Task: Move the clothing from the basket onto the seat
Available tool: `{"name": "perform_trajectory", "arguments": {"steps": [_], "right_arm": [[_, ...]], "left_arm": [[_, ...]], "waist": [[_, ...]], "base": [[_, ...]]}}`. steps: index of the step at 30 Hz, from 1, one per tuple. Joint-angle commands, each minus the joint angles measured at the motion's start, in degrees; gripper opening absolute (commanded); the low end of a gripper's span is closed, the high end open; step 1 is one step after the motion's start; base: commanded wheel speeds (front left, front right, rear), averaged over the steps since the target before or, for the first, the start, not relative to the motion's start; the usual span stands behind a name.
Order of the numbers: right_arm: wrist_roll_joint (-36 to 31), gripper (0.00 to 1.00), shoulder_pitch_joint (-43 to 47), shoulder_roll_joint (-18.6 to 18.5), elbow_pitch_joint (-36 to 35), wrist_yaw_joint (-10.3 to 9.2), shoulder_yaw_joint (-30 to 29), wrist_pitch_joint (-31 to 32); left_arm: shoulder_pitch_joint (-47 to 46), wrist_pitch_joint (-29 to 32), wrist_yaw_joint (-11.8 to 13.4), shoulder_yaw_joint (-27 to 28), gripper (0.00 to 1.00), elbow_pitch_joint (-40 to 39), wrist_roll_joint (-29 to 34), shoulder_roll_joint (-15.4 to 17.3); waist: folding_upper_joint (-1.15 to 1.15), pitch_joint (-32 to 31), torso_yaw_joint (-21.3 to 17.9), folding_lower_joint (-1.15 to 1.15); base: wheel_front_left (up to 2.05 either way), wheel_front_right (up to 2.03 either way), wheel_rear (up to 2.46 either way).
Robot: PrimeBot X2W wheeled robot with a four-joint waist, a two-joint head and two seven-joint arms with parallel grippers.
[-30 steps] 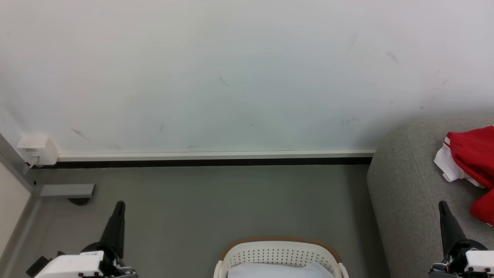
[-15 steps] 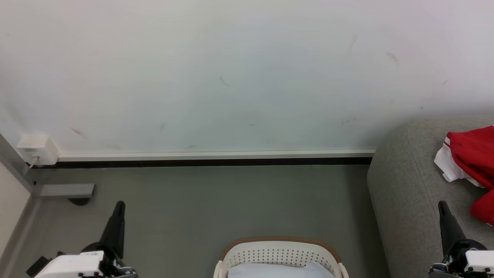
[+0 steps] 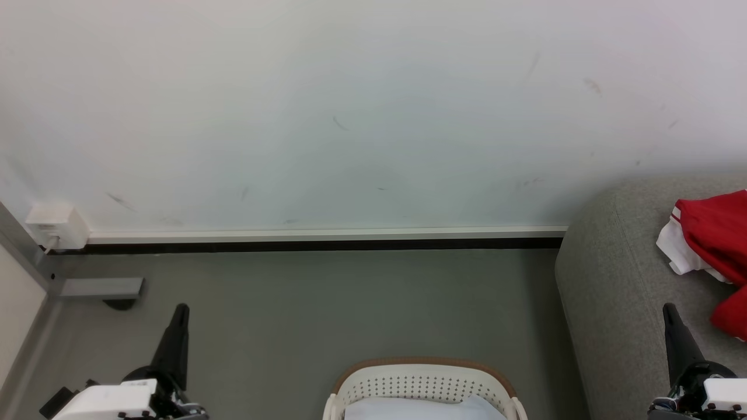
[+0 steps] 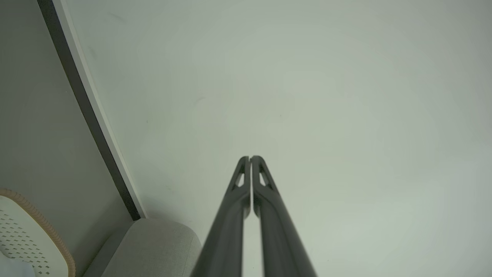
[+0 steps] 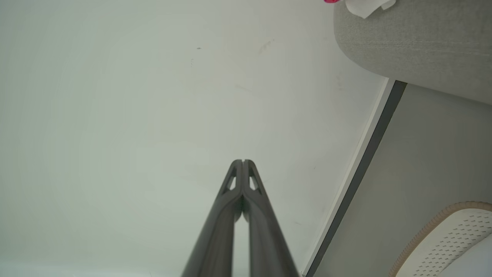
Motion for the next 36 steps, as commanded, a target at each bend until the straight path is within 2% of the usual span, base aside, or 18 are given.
{"name": "perform_trajectory", "arguments": {"steps": [1, 36], "right_arm": [[0.2, 0.00, -0.1, -0.5, -0.2, -0.14, 0.0, -0.2], [1.0, 0.00, 0.0, -1.1, -0.3, -0.14, 1.0, -0.9]], "left_arm": [[-0.4, 0.3, -0.1, 0.2, 0.00, -0.2, -0.7, 0.4], [-0.4, 0.2, -0.1, 0.2, 0.00, -0.2, -0.7, 0.4]], "waist": [[0.00, 0.0, 0.0, 0.00], [0.00, 0.0, 0.0, 0.00]], "base": [[0.00, 0.00, 0.00], [0.00, 0.00, 0.00]]}}
